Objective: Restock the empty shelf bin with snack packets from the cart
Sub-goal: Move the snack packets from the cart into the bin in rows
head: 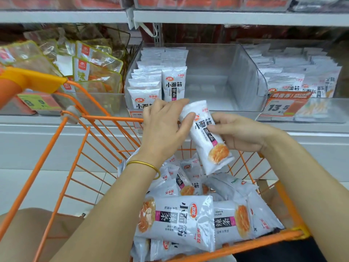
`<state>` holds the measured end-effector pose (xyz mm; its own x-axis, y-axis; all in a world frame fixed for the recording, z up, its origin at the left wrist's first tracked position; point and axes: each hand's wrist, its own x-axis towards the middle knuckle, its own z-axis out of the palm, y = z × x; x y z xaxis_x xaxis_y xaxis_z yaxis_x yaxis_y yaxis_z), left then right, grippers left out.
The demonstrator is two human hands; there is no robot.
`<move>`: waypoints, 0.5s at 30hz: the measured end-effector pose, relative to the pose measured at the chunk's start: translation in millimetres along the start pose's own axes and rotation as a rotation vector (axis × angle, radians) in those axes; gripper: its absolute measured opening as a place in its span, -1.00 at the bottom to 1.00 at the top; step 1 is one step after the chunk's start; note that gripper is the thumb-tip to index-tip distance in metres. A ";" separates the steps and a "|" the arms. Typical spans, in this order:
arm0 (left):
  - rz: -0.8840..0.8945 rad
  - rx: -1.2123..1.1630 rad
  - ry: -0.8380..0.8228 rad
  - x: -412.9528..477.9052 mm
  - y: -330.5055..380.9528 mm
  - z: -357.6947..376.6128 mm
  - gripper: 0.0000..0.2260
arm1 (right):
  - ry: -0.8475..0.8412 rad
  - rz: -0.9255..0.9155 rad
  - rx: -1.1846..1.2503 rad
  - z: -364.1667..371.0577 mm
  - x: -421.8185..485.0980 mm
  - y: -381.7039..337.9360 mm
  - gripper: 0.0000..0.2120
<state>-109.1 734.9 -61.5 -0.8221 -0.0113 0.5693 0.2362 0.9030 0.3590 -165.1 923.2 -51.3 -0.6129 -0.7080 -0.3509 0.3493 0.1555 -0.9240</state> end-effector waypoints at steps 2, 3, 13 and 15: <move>-0.035 -0.022 0.030 2.4 -0.5 -1.1 -0.54 | 0.091 0.011 0.108 4.5 1.0 -5.0 -0.85; -0.058 -0.025 0.062 4.4 -2.1 -2.3 -0.55 | 0.125 0.028 0.142 6.1 1.7 -8.3 -0.84; -0.063 0.254 0.014 8.7 -37.2 8.5 -0.51 | 0.388 -0.192 0.196 10.6 53.0 -85.6 -0.87; -0.045 0.280 -0.016 8.2 -40.9 12.6 -0.50 | 0.491 -0.282 0.120 9.8 81.2 -87.0 -0.83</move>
<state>-132.1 703.3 -80.9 -0.8370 -0.0489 0.5450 0.0492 0.9852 0.1640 -238.3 845.3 2.1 -0.9409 -0.3037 -0.1499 0.1856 -0.0922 -0.9783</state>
